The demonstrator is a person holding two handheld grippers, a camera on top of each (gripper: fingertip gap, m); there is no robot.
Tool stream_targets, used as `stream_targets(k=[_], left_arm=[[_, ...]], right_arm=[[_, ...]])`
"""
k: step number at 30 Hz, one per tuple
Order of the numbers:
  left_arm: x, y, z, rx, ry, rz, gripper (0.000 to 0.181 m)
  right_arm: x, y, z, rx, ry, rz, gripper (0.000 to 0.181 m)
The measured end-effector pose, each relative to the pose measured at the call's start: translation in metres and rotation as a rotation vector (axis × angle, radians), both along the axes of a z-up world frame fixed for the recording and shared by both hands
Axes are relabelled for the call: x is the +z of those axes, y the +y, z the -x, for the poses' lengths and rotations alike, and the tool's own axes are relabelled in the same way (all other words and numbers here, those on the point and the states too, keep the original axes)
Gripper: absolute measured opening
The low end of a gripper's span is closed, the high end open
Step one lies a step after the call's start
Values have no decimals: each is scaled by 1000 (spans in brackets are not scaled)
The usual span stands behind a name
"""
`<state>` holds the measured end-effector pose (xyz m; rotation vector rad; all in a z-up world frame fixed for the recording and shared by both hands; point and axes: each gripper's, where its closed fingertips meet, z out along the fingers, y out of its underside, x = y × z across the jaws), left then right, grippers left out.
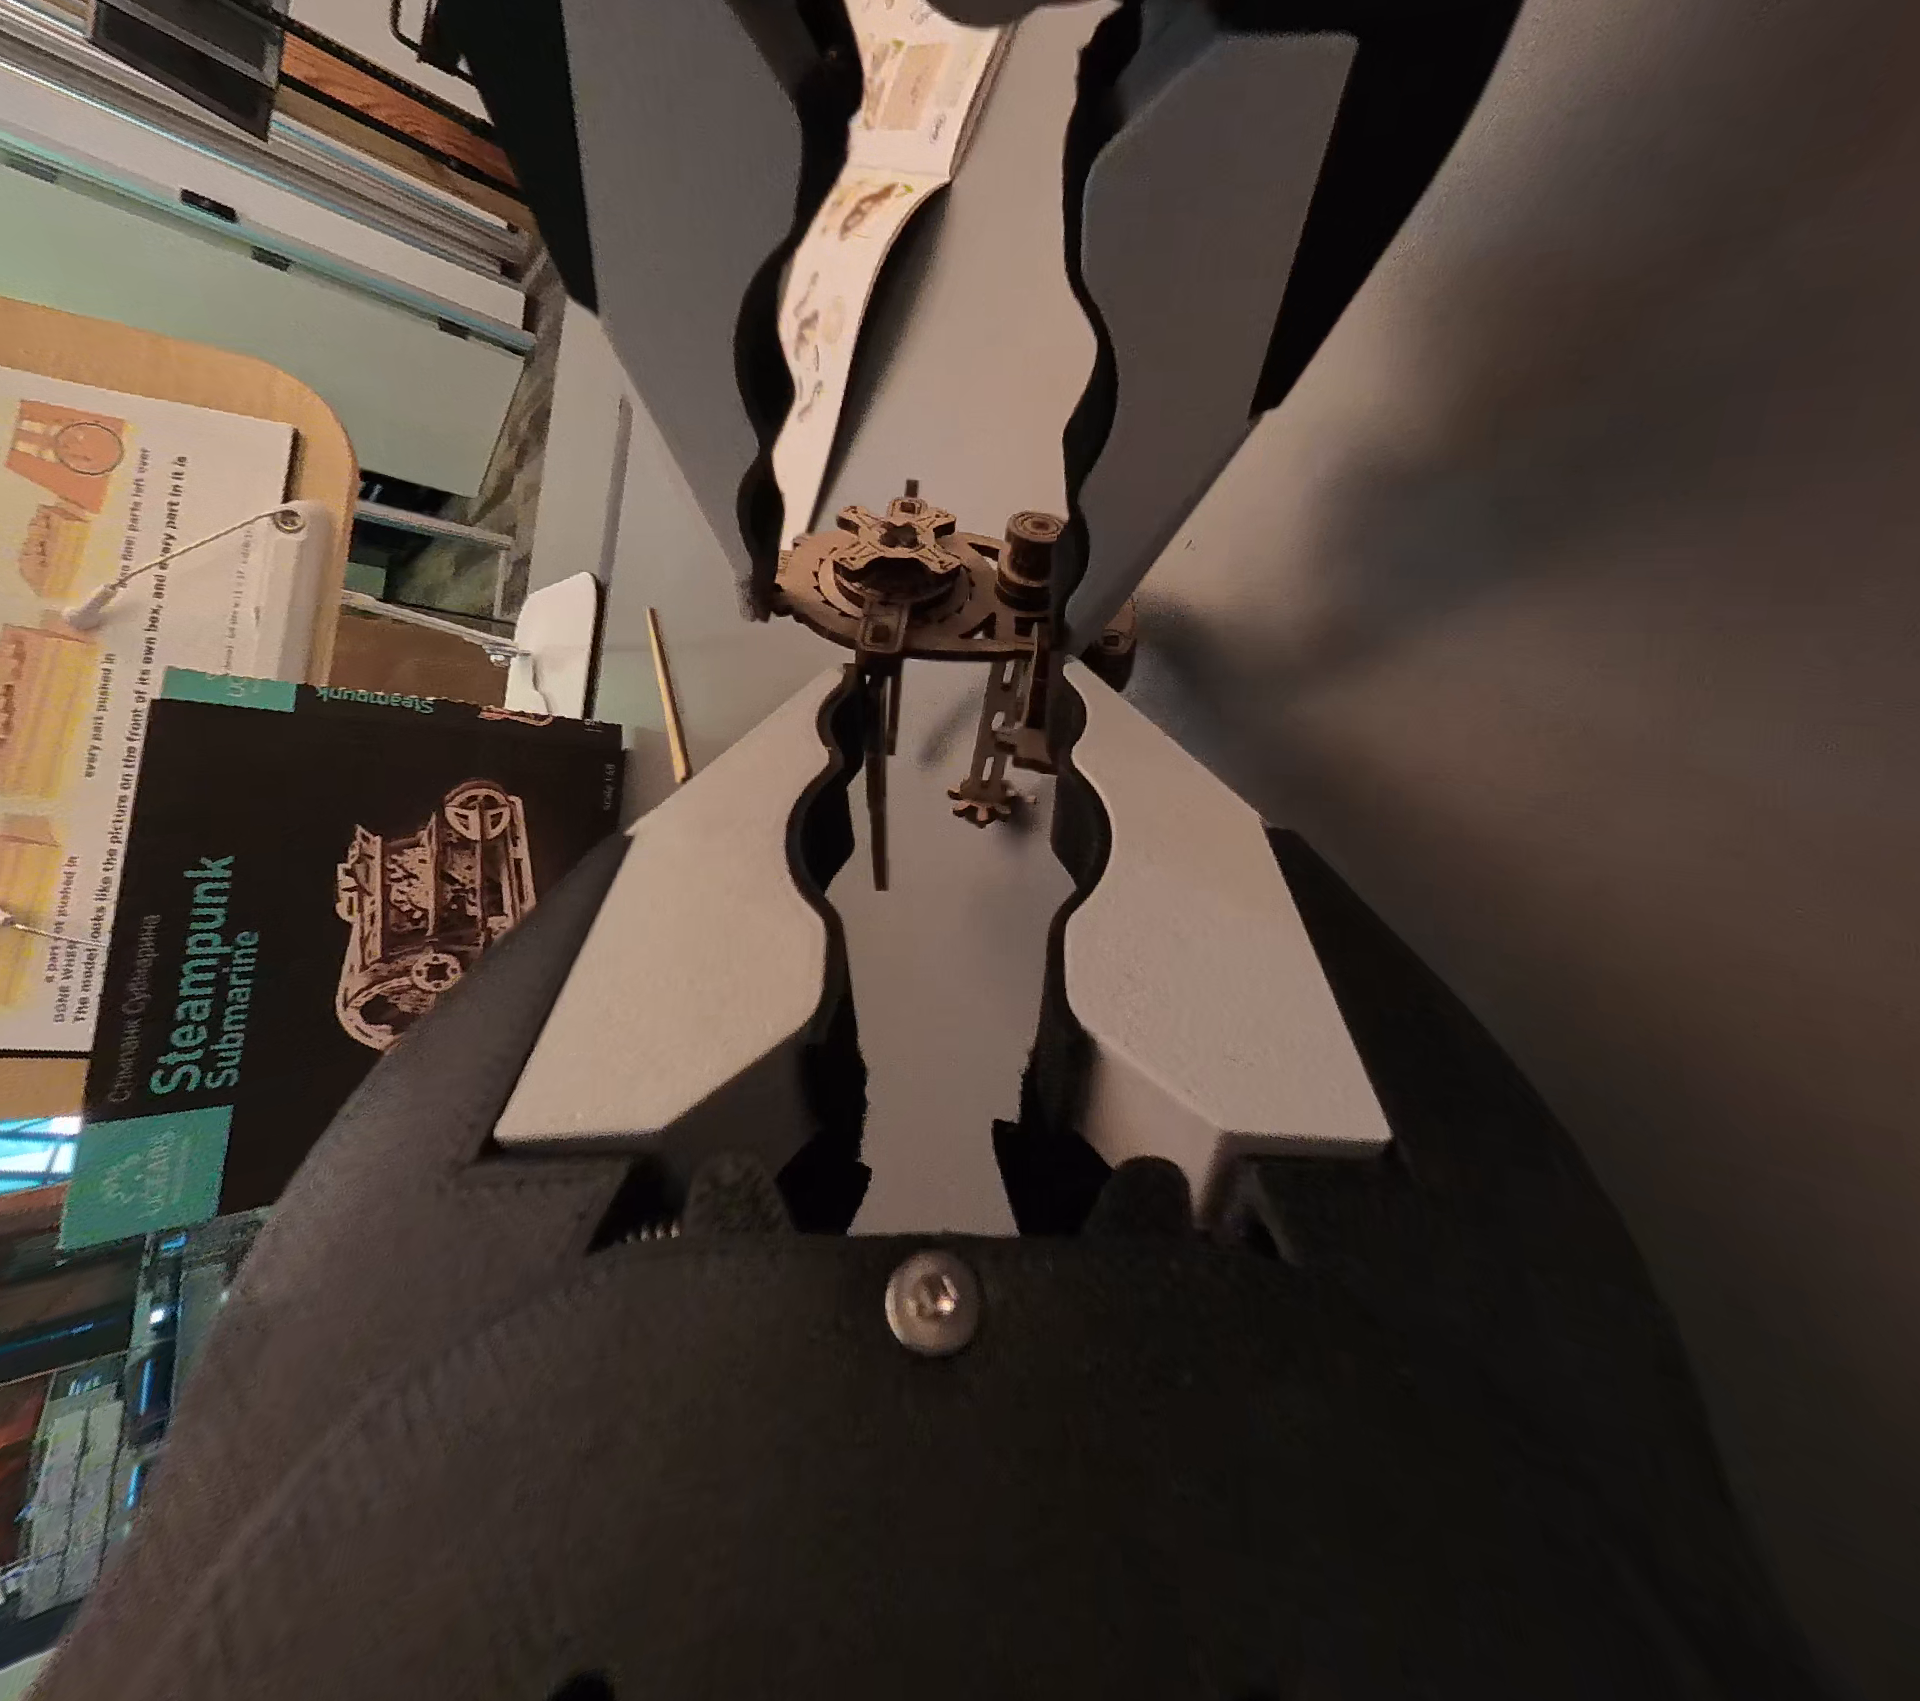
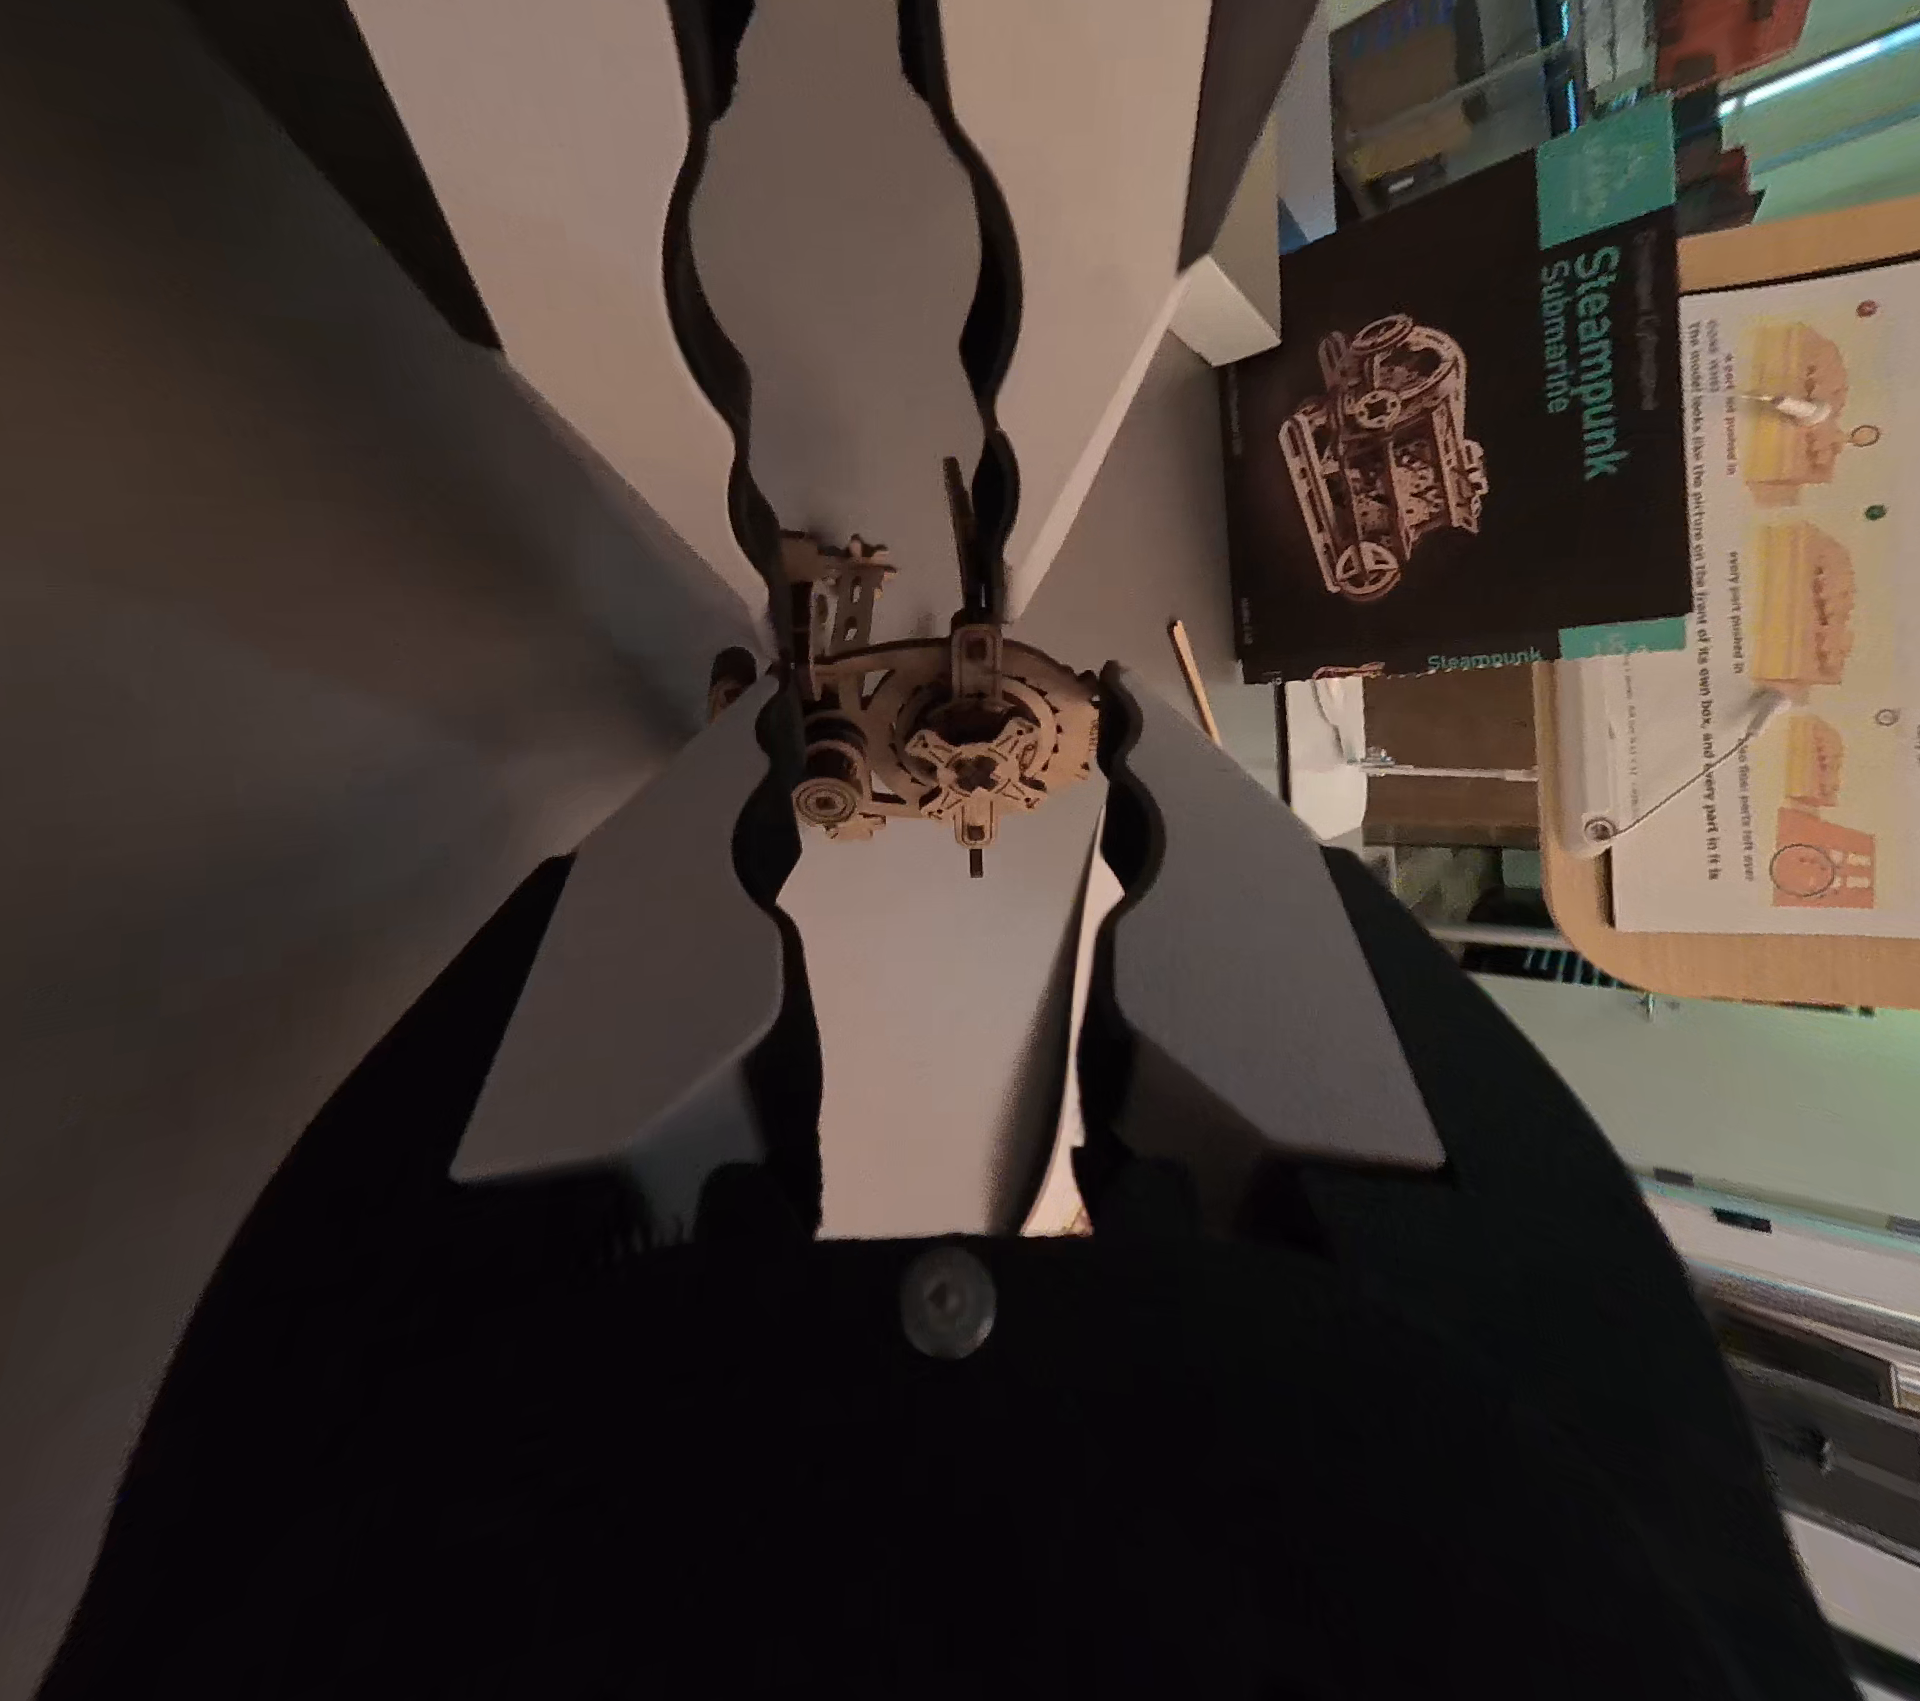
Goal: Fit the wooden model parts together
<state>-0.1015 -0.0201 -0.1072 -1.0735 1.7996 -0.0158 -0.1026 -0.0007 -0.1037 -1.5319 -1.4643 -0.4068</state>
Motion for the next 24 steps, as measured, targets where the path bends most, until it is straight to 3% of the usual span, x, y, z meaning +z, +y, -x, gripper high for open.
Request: stream_targets(k=[7,24], left_arm=[[-3,-4,1,-21,19,34,33],[-6,-6,1,-34,27,28,33]], right_arm=[[-6,-9,8,162,-63,-66,49],[-7,-15,10,187,-27,-39,41]])
